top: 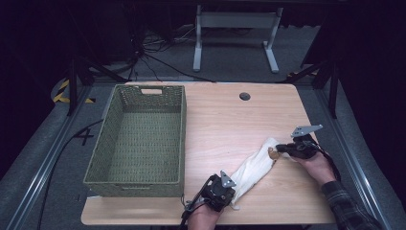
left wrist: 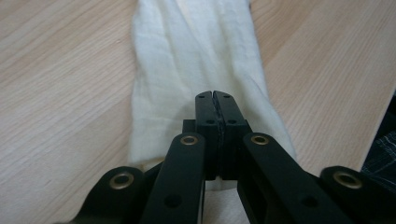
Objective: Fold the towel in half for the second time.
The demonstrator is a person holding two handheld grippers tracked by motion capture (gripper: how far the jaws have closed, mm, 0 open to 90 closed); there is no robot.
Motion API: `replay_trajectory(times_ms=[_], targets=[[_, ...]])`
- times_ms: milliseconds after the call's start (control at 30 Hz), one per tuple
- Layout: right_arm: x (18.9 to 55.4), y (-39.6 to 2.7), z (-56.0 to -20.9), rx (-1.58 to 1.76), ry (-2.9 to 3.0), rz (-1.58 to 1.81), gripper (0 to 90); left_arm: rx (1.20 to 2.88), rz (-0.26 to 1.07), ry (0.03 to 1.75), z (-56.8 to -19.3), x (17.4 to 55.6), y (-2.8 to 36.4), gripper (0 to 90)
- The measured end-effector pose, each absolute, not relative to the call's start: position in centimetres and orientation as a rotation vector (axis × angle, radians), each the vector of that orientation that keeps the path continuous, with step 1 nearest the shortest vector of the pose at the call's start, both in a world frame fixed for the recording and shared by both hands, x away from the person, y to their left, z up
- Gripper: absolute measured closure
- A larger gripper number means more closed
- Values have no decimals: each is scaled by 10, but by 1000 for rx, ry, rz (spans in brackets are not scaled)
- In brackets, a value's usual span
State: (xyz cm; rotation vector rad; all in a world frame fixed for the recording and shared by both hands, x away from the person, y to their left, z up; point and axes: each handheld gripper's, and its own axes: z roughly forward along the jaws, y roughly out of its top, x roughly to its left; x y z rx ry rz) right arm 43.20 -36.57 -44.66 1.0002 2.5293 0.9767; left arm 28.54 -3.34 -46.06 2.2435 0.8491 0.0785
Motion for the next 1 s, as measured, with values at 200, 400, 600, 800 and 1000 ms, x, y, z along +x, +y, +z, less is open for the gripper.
replay_trajectory(times_ms=[200, 400, 600, 800, 1000], targets=[[449, -353, -448, 982, 2521, 981, 899, 2248, 55, 807, -461, 283, -43, 897], [449, -350, -441, 975, 2495, 1004, 897, 2210, 57, 799, -450, 291, -43, 896], [421, -354, -430, 948, 2517, 1057, 897, 2211, 130, 809, -439, 320, -44, 897], [390, -342, -439, 884, 2605, 1066, 897, 2259, 144, 853, -452, 352, -49, 896], [380, -328, -448, 843, 2664, 1055, 898, 2258, 107, 836, -460, 357, -54, 896]])
